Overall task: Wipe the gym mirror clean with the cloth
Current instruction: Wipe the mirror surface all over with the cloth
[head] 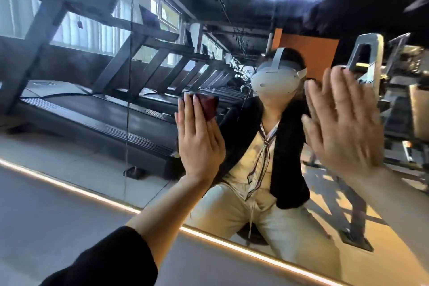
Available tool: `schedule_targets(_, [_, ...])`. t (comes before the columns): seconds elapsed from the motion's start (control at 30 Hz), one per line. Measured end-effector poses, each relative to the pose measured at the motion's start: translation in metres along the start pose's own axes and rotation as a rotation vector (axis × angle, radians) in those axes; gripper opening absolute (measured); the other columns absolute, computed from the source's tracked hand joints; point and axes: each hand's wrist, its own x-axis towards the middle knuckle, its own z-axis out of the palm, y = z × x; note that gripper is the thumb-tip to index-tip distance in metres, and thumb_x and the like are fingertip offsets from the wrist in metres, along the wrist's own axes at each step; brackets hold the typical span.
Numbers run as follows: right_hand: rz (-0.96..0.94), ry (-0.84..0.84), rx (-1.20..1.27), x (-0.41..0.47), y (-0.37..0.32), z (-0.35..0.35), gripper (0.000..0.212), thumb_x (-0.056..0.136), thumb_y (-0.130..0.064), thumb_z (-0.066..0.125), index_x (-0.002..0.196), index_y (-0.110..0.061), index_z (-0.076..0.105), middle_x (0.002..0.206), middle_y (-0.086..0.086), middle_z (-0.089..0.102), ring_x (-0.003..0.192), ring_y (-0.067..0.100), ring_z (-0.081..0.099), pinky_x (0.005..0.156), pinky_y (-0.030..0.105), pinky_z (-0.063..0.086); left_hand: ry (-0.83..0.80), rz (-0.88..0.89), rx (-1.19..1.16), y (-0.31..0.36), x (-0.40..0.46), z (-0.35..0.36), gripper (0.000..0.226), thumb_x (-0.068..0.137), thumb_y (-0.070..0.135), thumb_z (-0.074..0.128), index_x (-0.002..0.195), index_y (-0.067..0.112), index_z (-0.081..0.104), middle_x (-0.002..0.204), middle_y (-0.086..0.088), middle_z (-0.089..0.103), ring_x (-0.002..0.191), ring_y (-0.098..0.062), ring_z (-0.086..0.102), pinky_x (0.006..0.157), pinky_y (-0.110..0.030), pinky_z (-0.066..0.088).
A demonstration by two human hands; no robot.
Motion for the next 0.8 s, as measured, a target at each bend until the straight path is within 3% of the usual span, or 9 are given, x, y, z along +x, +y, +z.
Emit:
schedule_targets(0.1, [0.12,0.003,-0.008,0.01,0.005,0.003,0.064,0.108,-0.042,0.032,0.16,-0.008,0.017,0.163,0.027,0.011,0.153,0.039,0.01,0.123,0.058,0.009,-0.03,0.121,0.045,0.036,0.004,0.019,0.061,0.097,0.008,0.055,0.152,-0.002,0.029,0.16,-0.019,0.028,0.151,-0.033,0.02,0.125,-0.044,0.014])
schedule_targets(0.17, [0.122,-0.004,-0.011,0.005,0.0,0.006,0.065,0.108,-0.045,0.027,0.16,-0.008,0.015,0.164,0.026,0.009,0.154,0.038,0.007,0.124,0.055,0.004,-0.142,0.308,0.045,0.044,-0.042,0.023,0.07,0.091,0.0,0.063,0.152,0.0,0.028,0.162,-0.015,0.025,0.151,-0.03,0.019,0.125,-0.043,0.015])
schedule_targets(0.3, [0.101,-0.01,-0.003,0.004,0.003,0.005,0.065,0.109,-0.047,0.021,0.16,-0.008,0.014,0.164,0.026,0.01,0.153,0.039,0.008,0.124,0.055,0.005,-0.409,0.62,0.04,0.016,-0.161,-0.002,0.073,0.095,0.006,0.044,0.16,0.01,0.009,0.168,-0.004,0.002,0.154,-0.024,0.011,0.123,-0.043,0.019])
schedule_targets(0.43, [0.103,-0.031,0.011,0.004,0.0,0.006,0.065,0.109,-0.047,0.019,0.16,-0.009,0.014,0.164,0.025,0.01,0.153,0.039,0.008,0.124,0.054,0.004,-0.396,0.51,-0.013,0.011,-0.132,0.001,0.076,0.096,0.014,0.049,0.16,0.014,0.008,0.168,-0.006,0.007,0.153,-0.026,0.014,0.125,-0.042,0.014])
schedule_targets(0.5, [0.105,-0.044,0.0,0.004,0.0,0.004,0.065,0.109,-0.047,0.018,0.16,-0.008,0.013,0.165,0.024,0.008,0.154,0.038,0.007,0.124,0.055,0.005,-0.236,0.296,-0.028,0.028,-0.067,0.009,0.063,0.101,0.016,0.046,0.157,0.005,0.018,0.164,-0.014,0.018,0.152,-0.031,0.015,0.125,-0.043,0.015])
schedule_targets(0.57, [0.109,-0.064,-0.007,0.004,0.0,0.002,0.065,0.109,-0.048,0.013,0.161,-0.009,0.009,0.165,0.023,0.004,0.154,0.037,0.003,0.125,0.054,0.002,-0.071,0.066,-0.062,0.037,0.01,0.013,0.054,0.105,0.023,0.033,0.152,-0.004,0.028,0.16,-0.019,0.026,0.151,-0.033,0.017,0.125,-0.035,0.01])
schedule_targets(0.67, [0.114,-0.067,-0.021,0.004,0.0,0.002,0.067,0.108,-0.047,0.017,0.16,-0.007,0.008,0.166,0.024,0.001,0.154,0.037,0.001,0.124,0.056,0.003,0.048,-0.148,-0.069,0.046,0.091,0.014,0.052,0.105,0.016,0.029,0.154,0.001,0.026,0.163,-0.014,0.024,0.153,-0.029,0.014,0.126,-0.035,0.008])
schedule_targets(0.73, [0.122,-0.053,-0.052,0.004,-0.001,0.003,0.068,0.107,-0.047,0.02,0.16,-0.006,0.012,0.165,0.025,0.003,0.154,0.038,0.003,0.124,0.057,0.005,0.068,-0.074,-0.01,0.068,0.101,0.023,0.054,0.103,0.018,0.029,0.154,-0.001,0.026,0.162,-0.016,0.024,0.152,-0.031,0.015,0.126,-0.038,0.009])
schedule_targets(0.8, [0.123,-0.052,-0.073,0.005,-0.003,0.003,0.068,0.107,-0.048,0.019,0.16,-0.006,0.013,0.165,0.026,0.006,0.154,0.039,0.005,0.123,0.057,0.007,-0.013,0.245,0.043,0.093,0.088,0.033,0.055,0.102,0.014,0.043,0.153,-0.002,0.03,0.161,-0.017,0.025,0.152,-0.031,0.016,0.125,-0.039,0.013])
